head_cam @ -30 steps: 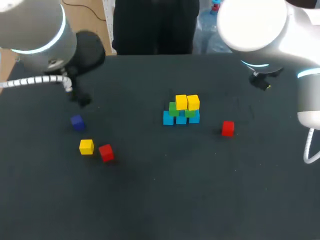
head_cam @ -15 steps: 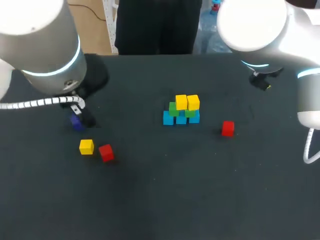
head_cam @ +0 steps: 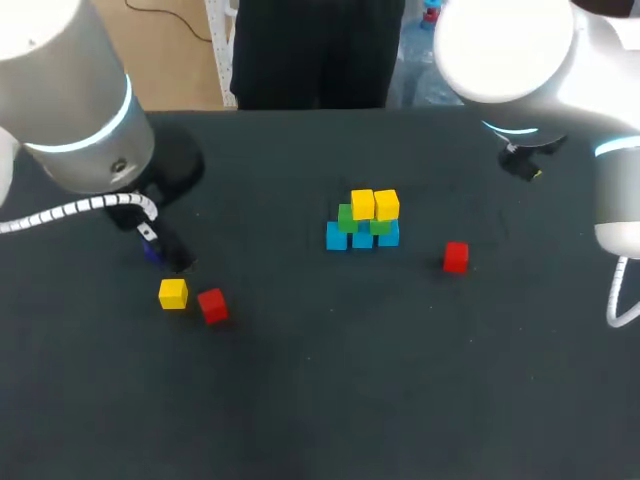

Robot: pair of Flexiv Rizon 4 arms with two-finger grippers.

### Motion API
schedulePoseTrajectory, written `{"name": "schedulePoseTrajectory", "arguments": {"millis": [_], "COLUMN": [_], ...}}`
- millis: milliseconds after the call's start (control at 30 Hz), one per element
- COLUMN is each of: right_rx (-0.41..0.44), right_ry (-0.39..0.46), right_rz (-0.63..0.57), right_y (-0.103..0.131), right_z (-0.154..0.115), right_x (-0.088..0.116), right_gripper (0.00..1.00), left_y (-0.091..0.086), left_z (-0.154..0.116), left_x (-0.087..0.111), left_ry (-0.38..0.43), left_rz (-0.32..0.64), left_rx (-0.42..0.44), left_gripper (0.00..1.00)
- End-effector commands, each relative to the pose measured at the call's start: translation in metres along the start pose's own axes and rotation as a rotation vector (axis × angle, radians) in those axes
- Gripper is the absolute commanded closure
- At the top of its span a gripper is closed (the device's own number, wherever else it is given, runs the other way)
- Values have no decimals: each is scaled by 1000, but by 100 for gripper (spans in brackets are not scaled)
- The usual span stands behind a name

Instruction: Place the blue cubes, place green cubes on the blue cubes, place the yellow cubes on the green cubes, then place the red cubes on the yellow cubes, and place purple cube on the red cubes.

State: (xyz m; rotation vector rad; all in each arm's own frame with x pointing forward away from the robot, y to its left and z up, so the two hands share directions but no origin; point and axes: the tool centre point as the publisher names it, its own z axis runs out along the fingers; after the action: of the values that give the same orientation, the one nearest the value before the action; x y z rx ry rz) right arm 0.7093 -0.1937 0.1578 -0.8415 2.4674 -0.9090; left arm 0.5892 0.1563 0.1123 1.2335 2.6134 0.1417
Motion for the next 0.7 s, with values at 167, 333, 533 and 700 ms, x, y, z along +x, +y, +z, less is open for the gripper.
{"name": "schedulePoseTrajectory", "arguments": {"millis": [167, 333, 533, 700], "right_rx": [1, 1, 1, 1], "right_ry": [-4, -4, -4, -4], "right_rz": [1, 1, 1, 1], "right_y": [0, 0, 0, 0], "right_z": [1, 1, 1, 1], "right_x": [1, 1, 1, 1], "right_gripper": [0, 0, 0, 0], "left_y": [-3, -4, -8, -13], "left_z": [23, 33, 34, 37], "left_x": [5, 8, 9, 16], "left_ry": [59, 101, 93, 138], "left_rz": [19, -36, 21, 87], "left_rx": [20, 31, 38, 84], "left_gripper": [0, 0, 0, 0]}}
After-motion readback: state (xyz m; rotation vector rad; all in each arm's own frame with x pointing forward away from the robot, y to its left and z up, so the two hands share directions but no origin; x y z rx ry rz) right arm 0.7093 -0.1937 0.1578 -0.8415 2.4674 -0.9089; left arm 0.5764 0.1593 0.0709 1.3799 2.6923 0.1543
